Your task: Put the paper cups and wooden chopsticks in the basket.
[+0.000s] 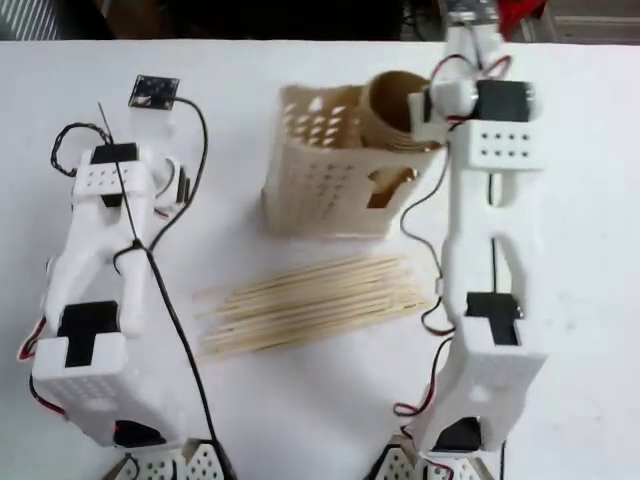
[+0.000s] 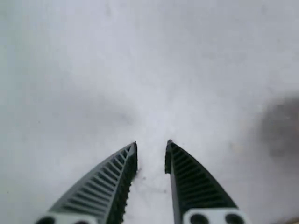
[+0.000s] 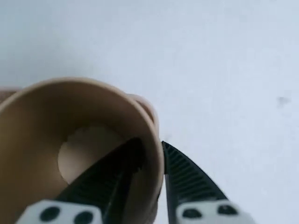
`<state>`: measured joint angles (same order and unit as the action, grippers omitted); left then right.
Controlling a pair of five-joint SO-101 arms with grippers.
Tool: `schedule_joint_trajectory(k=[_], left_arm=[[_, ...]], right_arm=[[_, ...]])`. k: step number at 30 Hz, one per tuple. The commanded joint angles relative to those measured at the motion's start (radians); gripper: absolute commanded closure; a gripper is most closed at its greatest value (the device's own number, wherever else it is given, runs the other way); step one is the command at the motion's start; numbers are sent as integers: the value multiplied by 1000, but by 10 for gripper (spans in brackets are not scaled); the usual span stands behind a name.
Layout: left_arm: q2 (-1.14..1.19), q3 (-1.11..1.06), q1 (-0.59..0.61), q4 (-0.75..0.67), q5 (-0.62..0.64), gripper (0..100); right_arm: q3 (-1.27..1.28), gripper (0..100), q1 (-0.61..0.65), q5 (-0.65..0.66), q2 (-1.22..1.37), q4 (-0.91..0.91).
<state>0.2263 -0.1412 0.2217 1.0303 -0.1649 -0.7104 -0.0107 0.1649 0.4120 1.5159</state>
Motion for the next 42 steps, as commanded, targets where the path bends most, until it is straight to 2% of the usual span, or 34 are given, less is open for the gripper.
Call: schedule_joint_trajectory(k=[1, 7, 12, 14, 18, 21, 26, 32, 36, 42], left_arm=[[-2, 6, 1, -17, 8, 880], [-2, 6, -12, -17, 8, 880], [-2, 6, -12, -17, 8, 880], [-5, 15, -12, -14, 2, 880], [-18, 28, -25, -8, -9, 880], [-45, 140, -27, 92, -52, 881], [-154, 471, -68, 423, -51, 880], [-242, 743, -214, 764, -157, 884], [-343, 667, -269, 761, -195, 884], [-661, 239, -484, 758, -299, 884]], right_arm=[[-127, 983, -79, -3, 33, 93], [-298, 981, -82, -3, 39, 186], [-344, 976, -5, -3, 38, 193], [-333, 926, 30, -3, 31, 196], [-331, 759, 47, -3, 39, 202], [-344, 708, 45, -2, 16, 202], [-313, 728, 51, -2, -133, 203], [-124, 898, 45, -3, -381, 203], [61, 947, 35, 3, -572, 203], [431, 970, -56, 140, -855, 199]])
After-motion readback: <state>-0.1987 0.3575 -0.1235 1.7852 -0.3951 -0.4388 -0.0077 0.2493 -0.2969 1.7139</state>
